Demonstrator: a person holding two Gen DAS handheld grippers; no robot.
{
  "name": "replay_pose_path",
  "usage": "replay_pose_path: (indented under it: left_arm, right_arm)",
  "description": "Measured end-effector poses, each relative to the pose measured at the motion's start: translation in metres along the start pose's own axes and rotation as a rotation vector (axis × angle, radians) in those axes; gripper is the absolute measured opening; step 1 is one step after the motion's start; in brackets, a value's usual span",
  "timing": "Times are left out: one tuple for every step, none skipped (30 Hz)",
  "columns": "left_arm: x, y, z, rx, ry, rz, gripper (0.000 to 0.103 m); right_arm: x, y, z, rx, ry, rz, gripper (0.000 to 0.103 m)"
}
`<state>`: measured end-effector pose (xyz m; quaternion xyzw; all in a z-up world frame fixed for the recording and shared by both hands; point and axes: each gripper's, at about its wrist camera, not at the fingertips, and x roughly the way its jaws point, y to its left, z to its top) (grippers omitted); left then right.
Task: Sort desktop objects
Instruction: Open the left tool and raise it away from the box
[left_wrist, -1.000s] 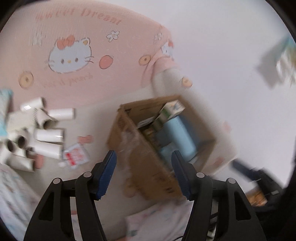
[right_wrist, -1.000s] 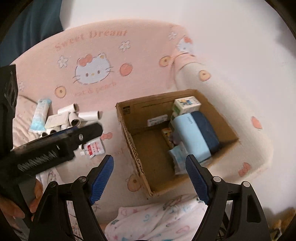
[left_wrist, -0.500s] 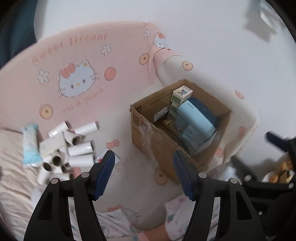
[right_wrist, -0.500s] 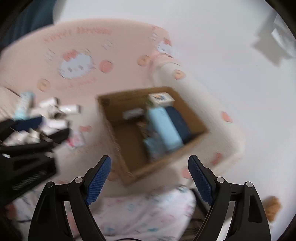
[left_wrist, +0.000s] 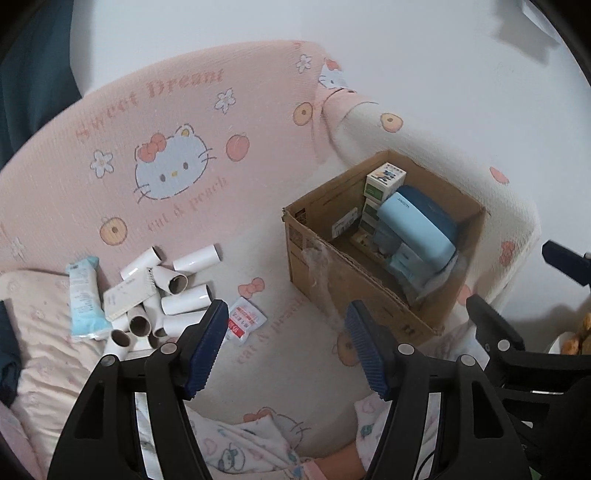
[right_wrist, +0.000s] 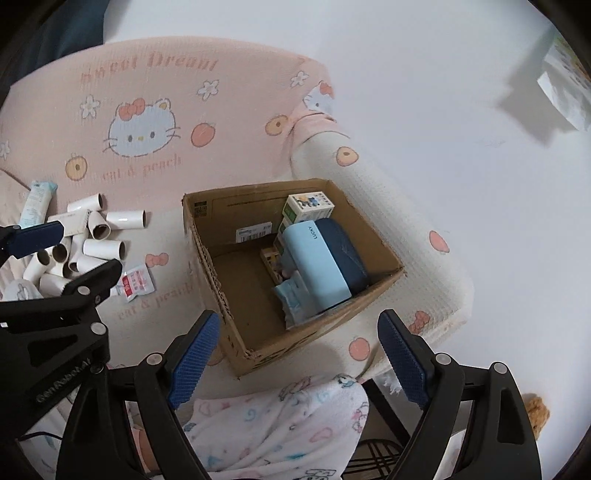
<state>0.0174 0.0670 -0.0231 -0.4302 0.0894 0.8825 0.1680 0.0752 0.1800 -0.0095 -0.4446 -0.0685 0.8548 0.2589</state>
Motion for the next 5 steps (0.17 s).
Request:
replay_pose_path:
  left_arm:
    - [0.002, 0.003, 0.001, -0.013, 0.001, -0.005, 0.070]
    - [0.004, 0.006, 0.002, -0.025, 0.000, -0.008, 0.070]
    - [0.004, 0.007, 0.003, -0.028, -0.001, -0.009, 0.070]
    - [0.005, 0.008, 0.003, -0.027, -0.001, -0.013, 0.071]
    - [0.006, 0.008, 0.004, -0.028, 0.002, -0.017, 0.072]
  right_arm:
    - [0.003, 0.002, 0.001, -0.004, 0.004, 0.006, 0.086]
    - [0.005, 0.005, 0.002, -0.013, 0.008, 0.012, 0.086]
    - [0.008, 0.008, 0.003, -0.023, 0.011, 0.017, 0.086]
    - [0.010, 0.012, 0.004, -0.035, 0.015, 0.023, 0.086]
    - [0.011, 0.015, 0.005, -0.047, 0.014, 0.030, 0.086]
